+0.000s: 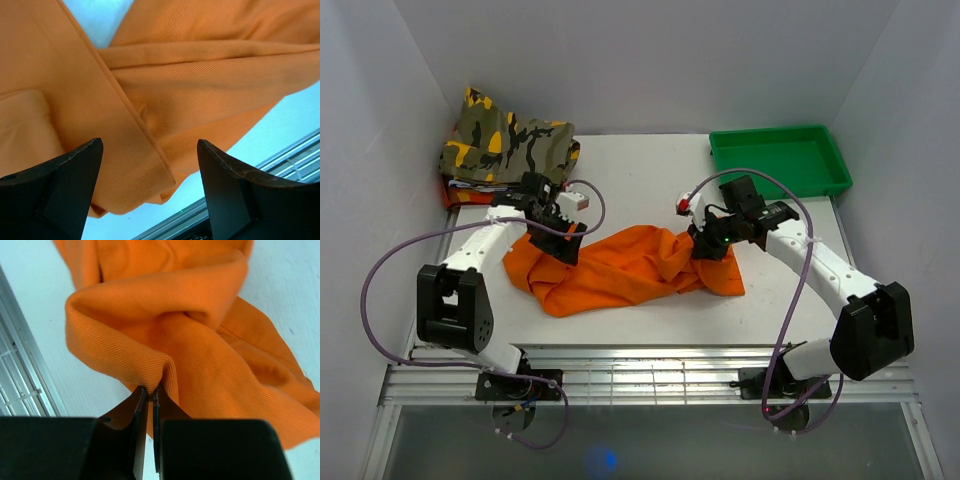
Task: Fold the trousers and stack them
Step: Flatten the trousers out
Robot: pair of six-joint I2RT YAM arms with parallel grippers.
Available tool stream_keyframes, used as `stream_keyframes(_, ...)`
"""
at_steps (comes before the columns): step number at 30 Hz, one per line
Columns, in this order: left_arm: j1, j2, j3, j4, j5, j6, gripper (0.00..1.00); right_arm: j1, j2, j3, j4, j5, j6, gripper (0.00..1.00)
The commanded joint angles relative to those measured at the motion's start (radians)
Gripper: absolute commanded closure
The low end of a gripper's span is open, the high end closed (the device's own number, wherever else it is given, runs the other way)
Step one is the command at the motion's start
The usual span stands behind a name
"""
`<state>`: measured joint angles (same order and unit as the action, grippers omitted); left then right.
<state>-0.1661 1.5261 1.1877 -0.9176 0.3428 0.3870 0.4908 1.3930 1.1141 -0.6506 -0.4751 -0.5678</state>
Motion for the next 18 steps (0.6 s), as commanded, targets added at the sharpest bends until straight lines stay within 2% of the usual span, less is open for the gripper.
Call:
stream_keyframes(1, -0.065, 0.038, -0.059, 0.066, -0.178, -0.057, 0.13, -0.083, -0.035, -0.014, 0.034, 0.01, 0.031, 0.92)
stream_keyframes(4, -0.085, 0.097, -0.094, 0.103, -0.307, -0.103, 0.14, -0.132, -0.029, -0.011, 0.029, 0.004, 0.037, 0.92)
stream_keyframes(6, -0.087, 0.138, -0.105, 0.117, -0.393, -0.111, 0.22, -0.155, -0.031, -0.01, 0.028, 0.012, 0.036, 0.92)
stream_keyframes(7, -0.085, 0.143, -0.106, 0.128, -0.415, -0.114, 0.3, -0.164, -0.032, -0.008, 0.026, 0.013, 0.032, 0.92)
stream_keyframes(8, -0.078, 0.141, -0.105, 0.134, -0.433, -0.114, 0.53, -0.175, -0.032, -0.004, 0.013, 0.015, 0.019, 0.92)
stream_keyframes(10, -0.059, 0.118, -0.08, 0.138, -0.462, -0.108, 0.71, -0.222, -0.032, 0.021, -0.007, 0.03, -0.001, 0.92)
stream_keyframes(11, -0.046, 0.109, -0.065, 0.138, -0.468, -0.103, 0.83, -0.242, -0.032, 0.03, -0.018, 0.032, -0.015, 0.92)
stream_keyframes(12, 0.0, 0.102, -0.044, 0.137, -0.476, -0.09, 1.0, -0.297, -0.037, 0.039, -0.033, 0.035, -0.042, 0.92)
stream_keyframes(14, 0.066, 0.088, 0.039, 0.119, -0.447, -0.071, 1.0, -0.351, -0.035, 0.081, -0.056, 0.035, -0.079, 0.92)
stream_keyframes(18, 0.307, 0.095, 0.223, 0.077, -0.344, -0.013, 1.0, -0.478, -0.031, 0.162, -0.119, 0.041, -0.173, 0.92)
